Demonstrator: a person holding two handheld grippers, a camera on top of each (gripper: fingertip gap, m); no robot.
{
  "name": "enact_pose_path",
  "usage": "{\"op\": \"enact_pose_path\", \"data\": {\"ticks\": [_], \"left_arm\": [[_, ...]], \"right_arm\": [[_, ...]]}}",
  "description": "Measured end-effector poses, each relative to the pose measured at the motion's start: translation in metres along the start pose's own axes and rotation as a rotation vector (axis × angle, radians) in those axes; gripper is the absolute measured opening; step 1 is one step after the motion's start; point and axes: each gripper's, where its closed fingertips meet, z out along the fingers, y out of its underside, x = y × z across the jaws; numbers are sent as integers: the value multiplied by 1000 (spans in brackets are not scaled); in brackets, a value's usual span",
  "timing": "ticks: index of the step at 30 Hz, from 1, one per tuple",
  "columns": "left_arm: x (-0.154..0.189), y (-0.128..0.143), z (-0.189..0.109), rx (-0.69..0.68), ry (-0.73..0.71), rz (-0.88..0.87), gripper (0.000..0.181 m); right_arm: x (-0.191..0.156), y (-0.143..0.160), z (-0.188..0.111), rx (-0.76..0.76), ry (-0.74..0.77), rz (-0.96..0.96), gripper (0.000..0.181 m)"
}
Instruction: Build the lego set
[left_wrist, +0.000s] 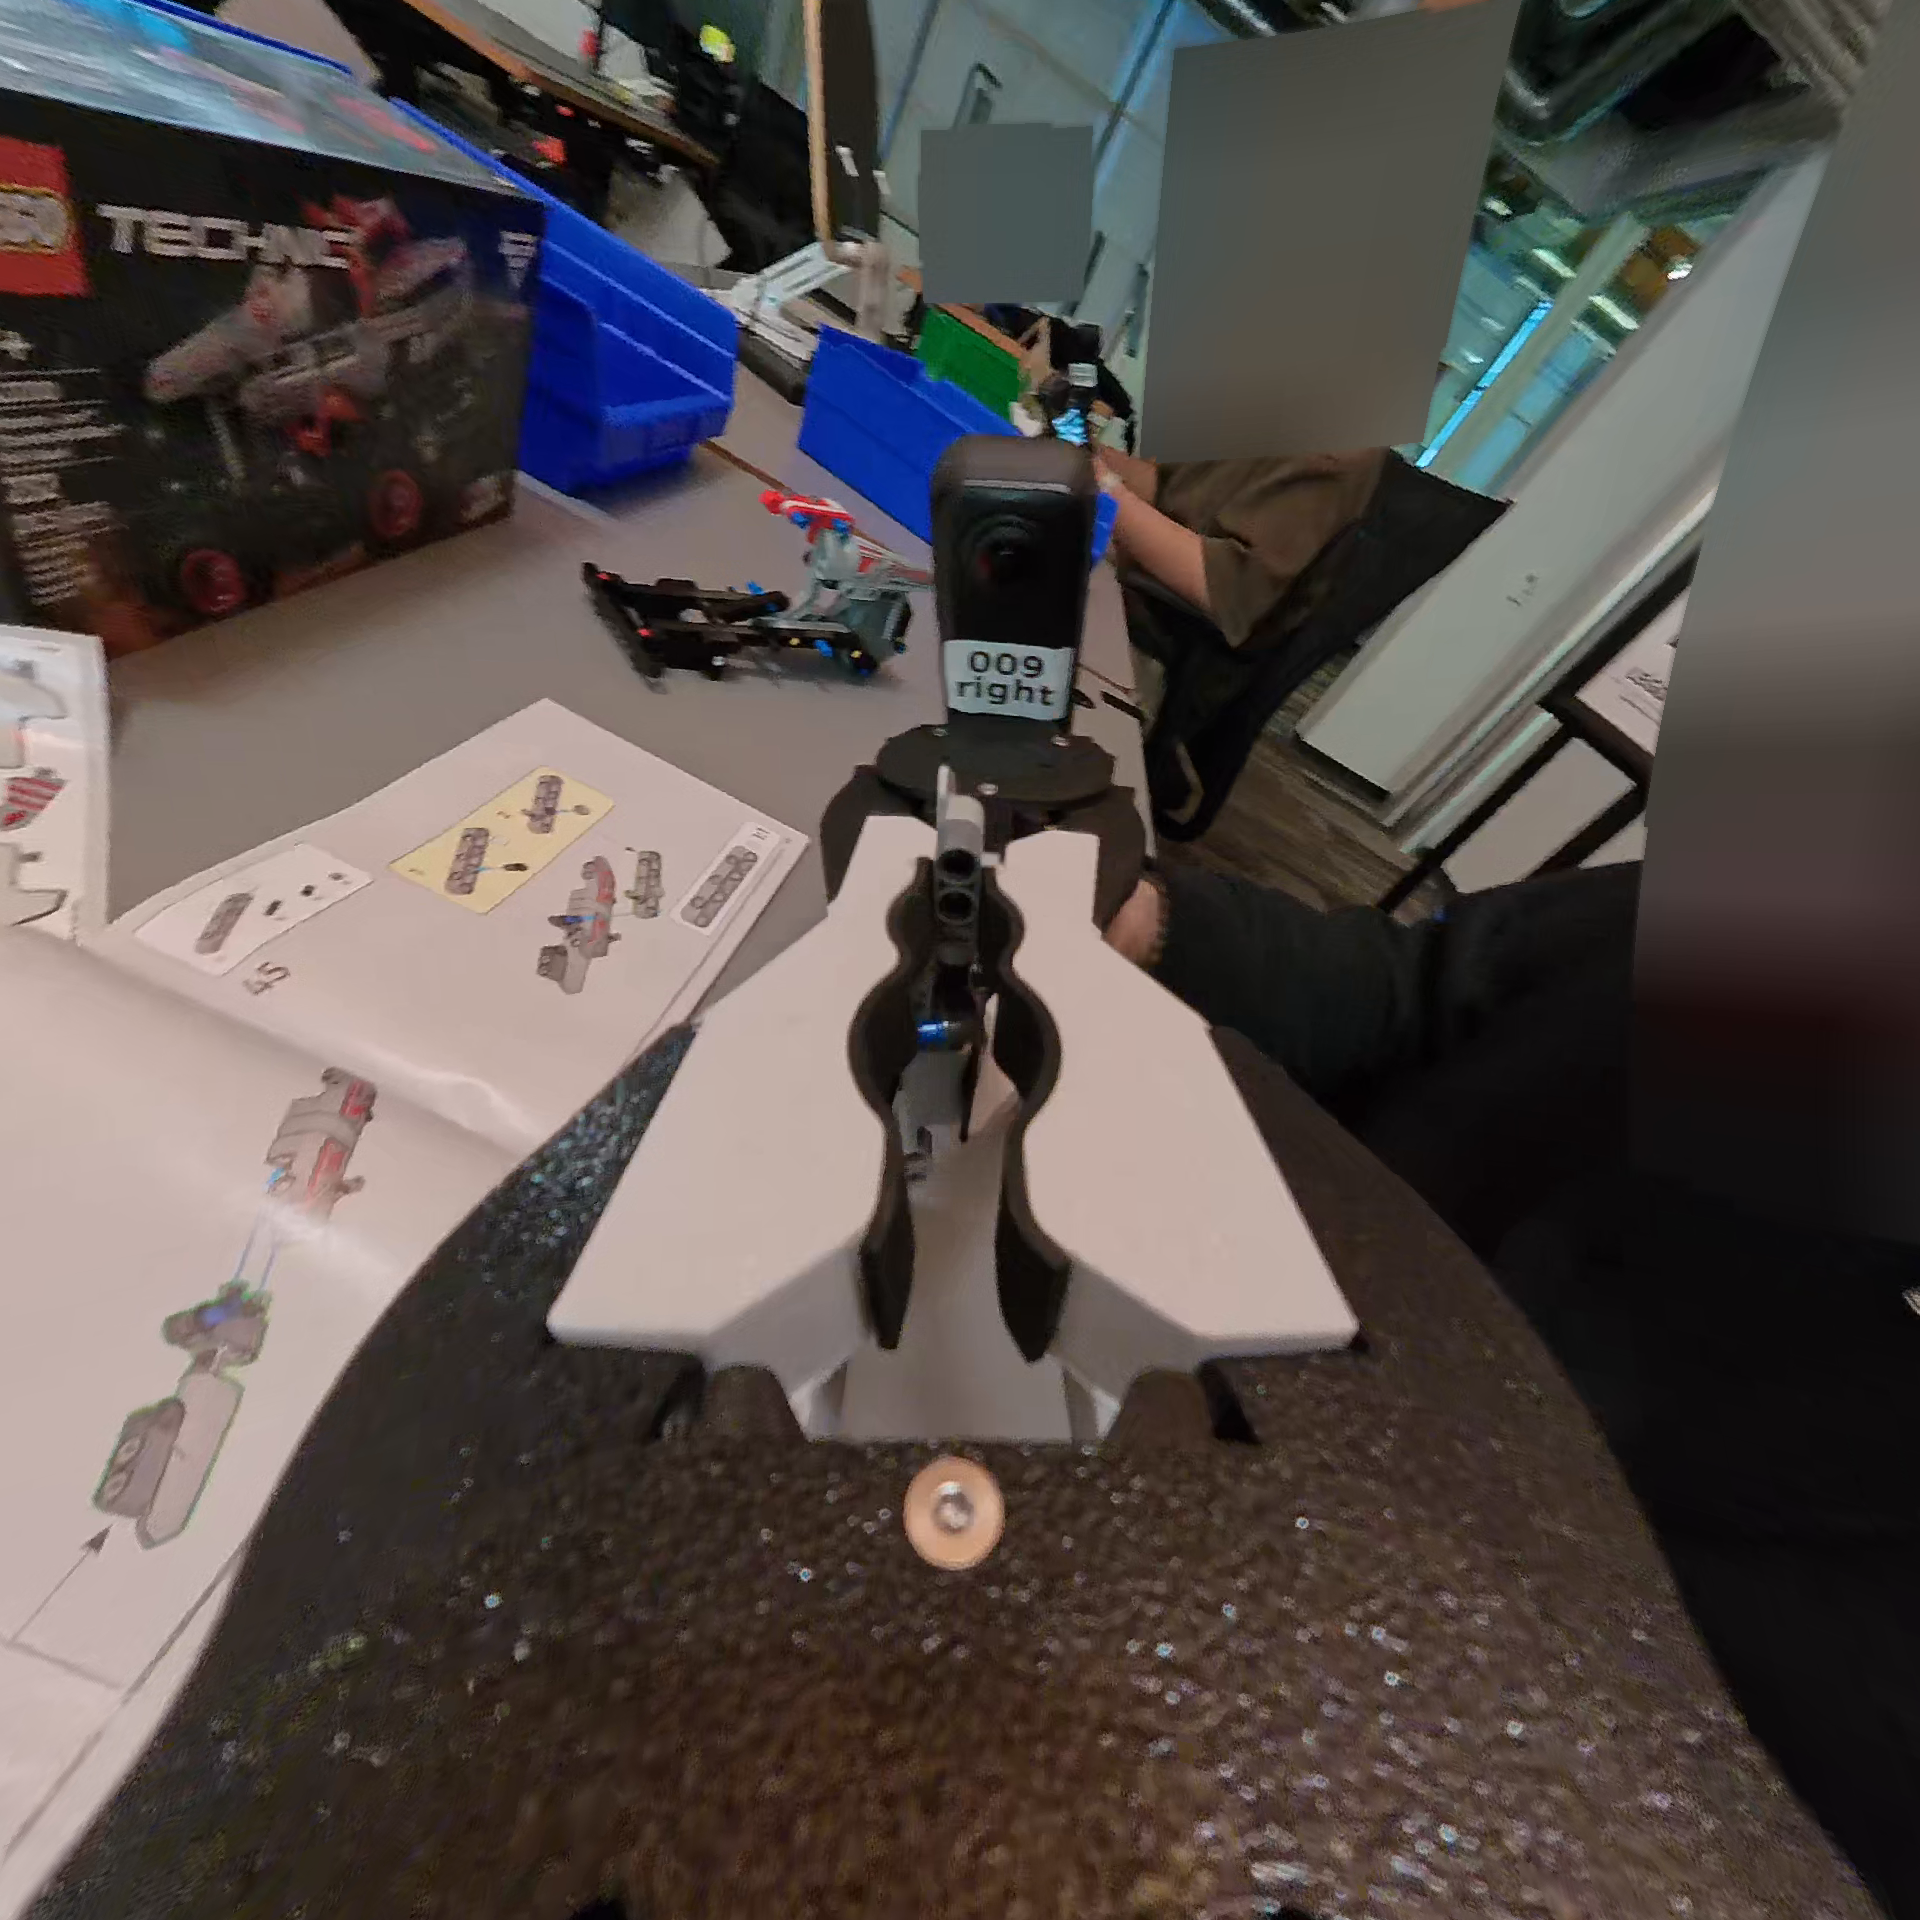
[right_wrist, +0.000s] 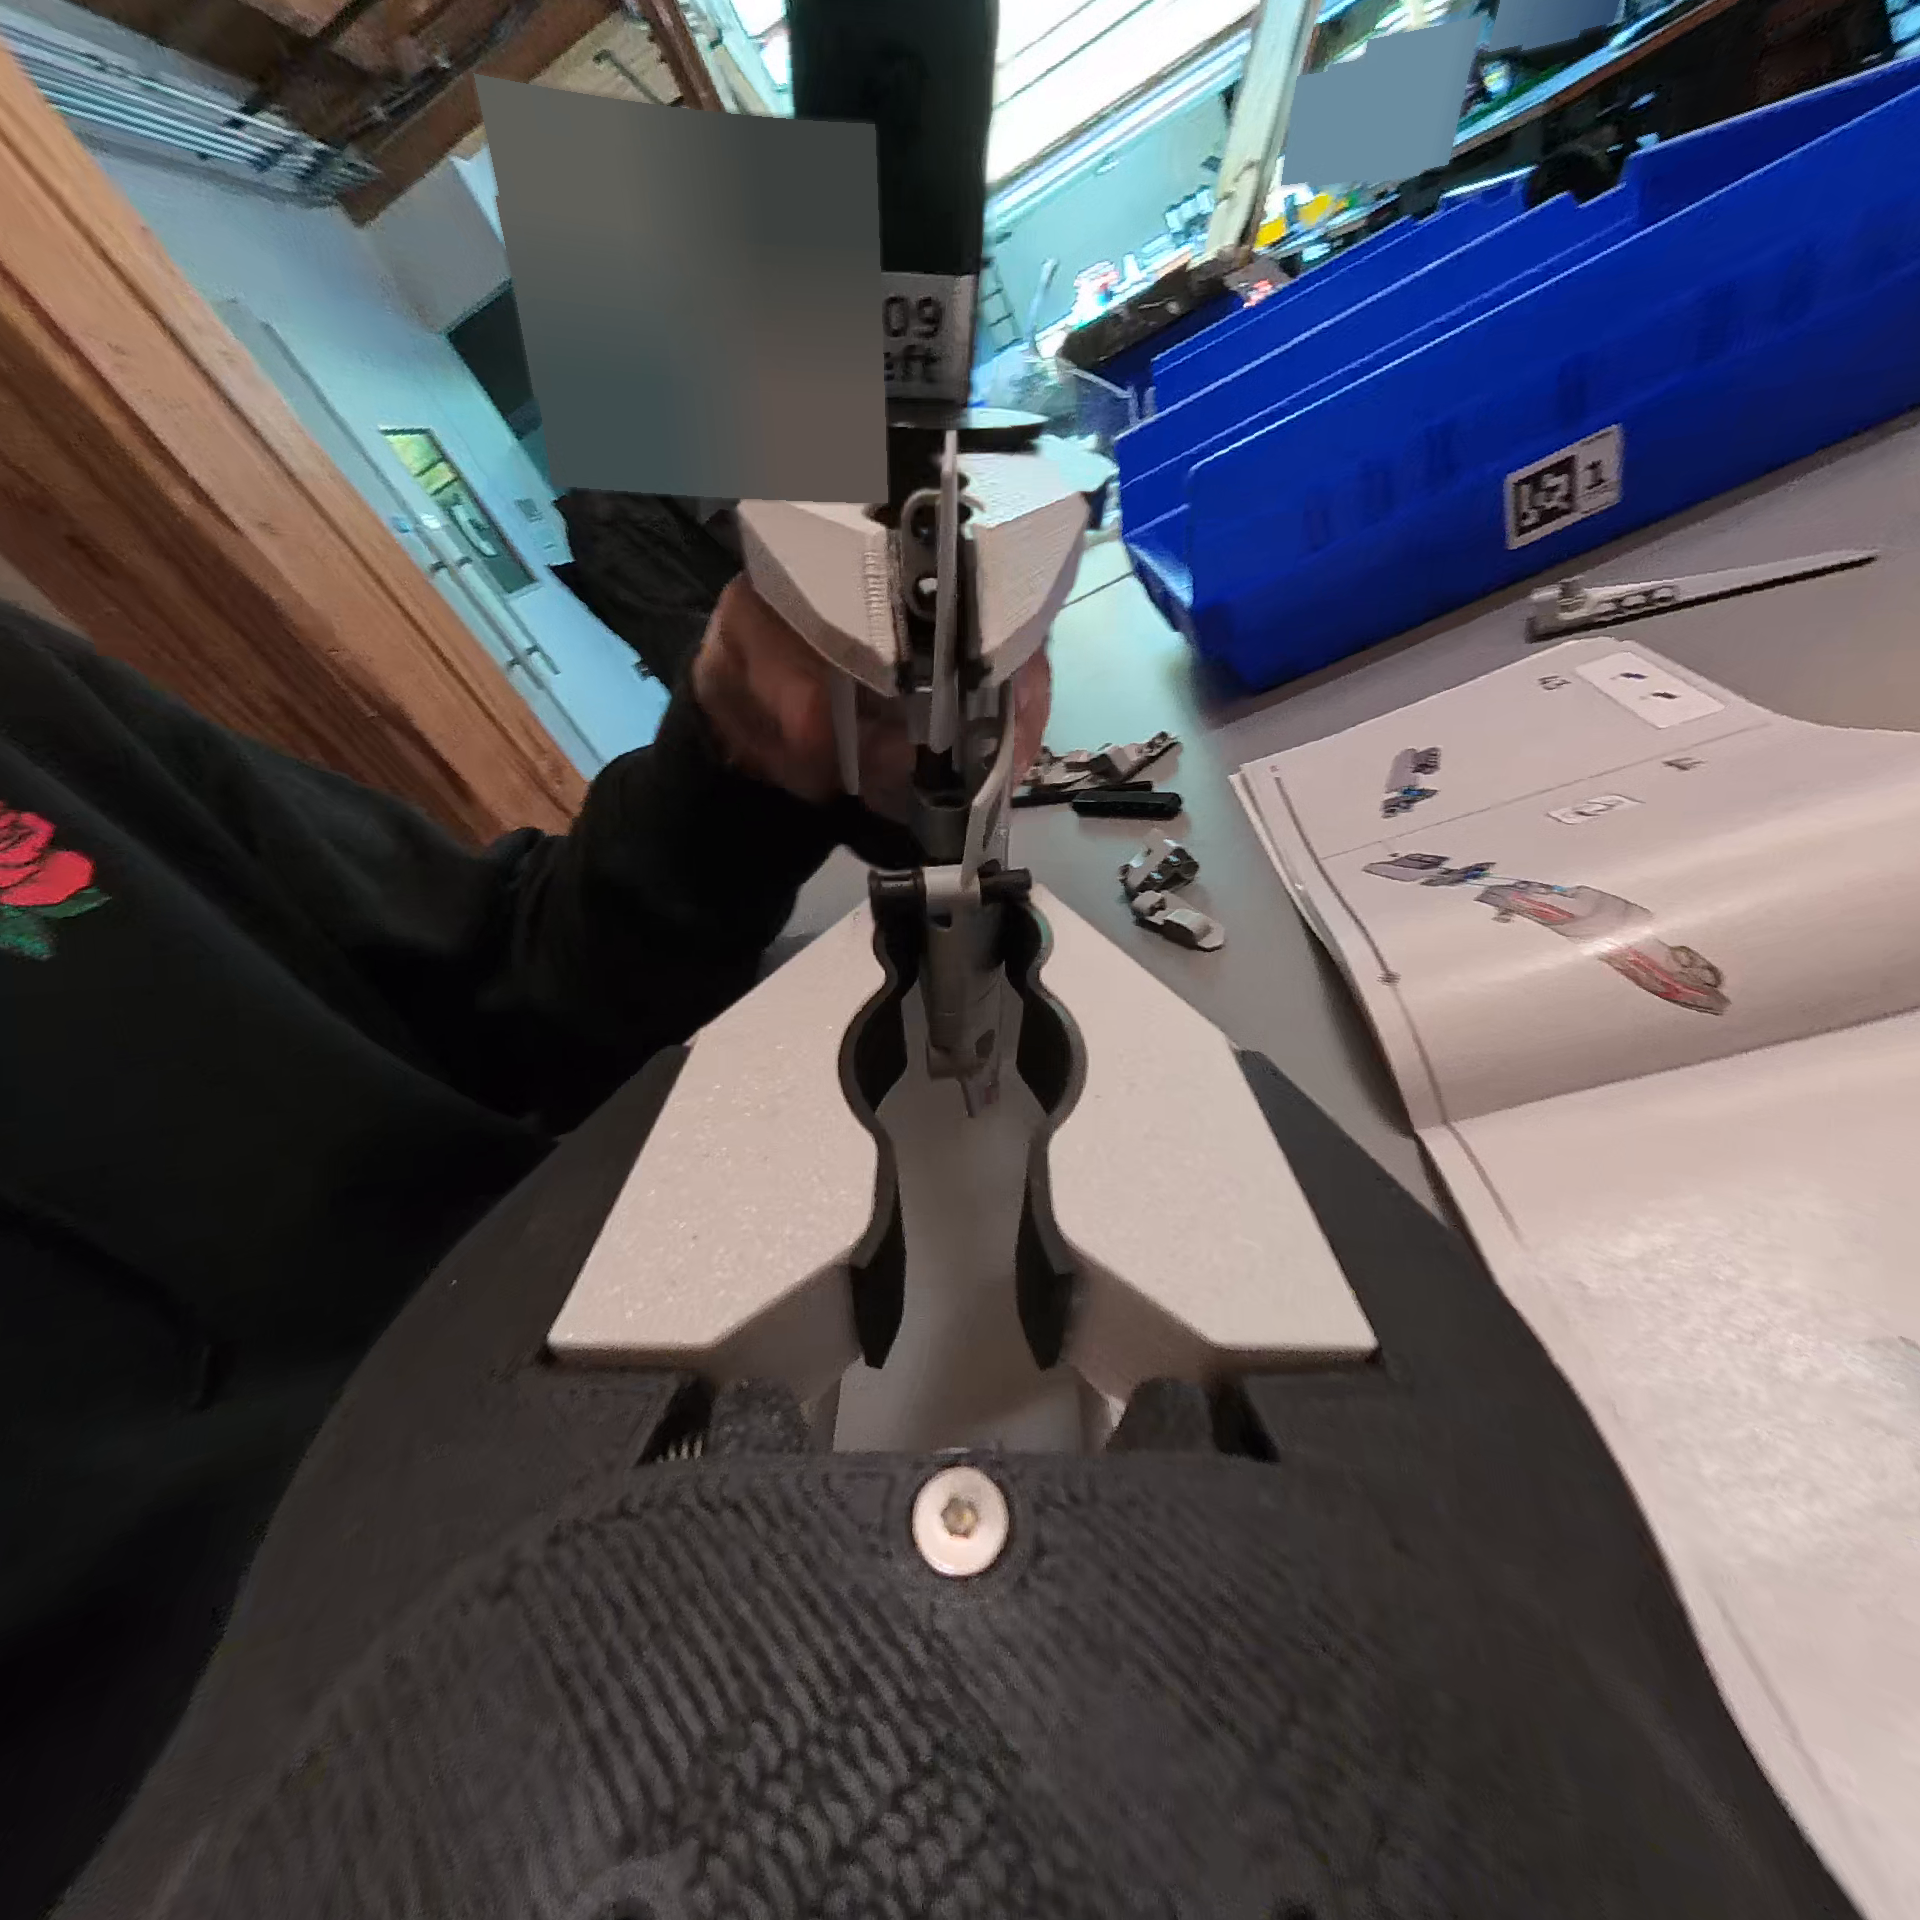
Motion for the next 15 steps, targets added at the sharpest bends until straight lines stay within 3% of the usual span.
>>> {"op": "enact_pose_path", "data": {"ticks": [10,12,15], "left_arm": [[-22,-5,5,46,-248,2,5],[-18,-6,8,53,-230,21,5],[-10,-9,7,65,-148,90,5]], "right_arm": [[27,-4,-5,29,225,-13,15],[27,-4,-5,28,236,-21,15],[19,-6,-5,50,126,24,14]]}}
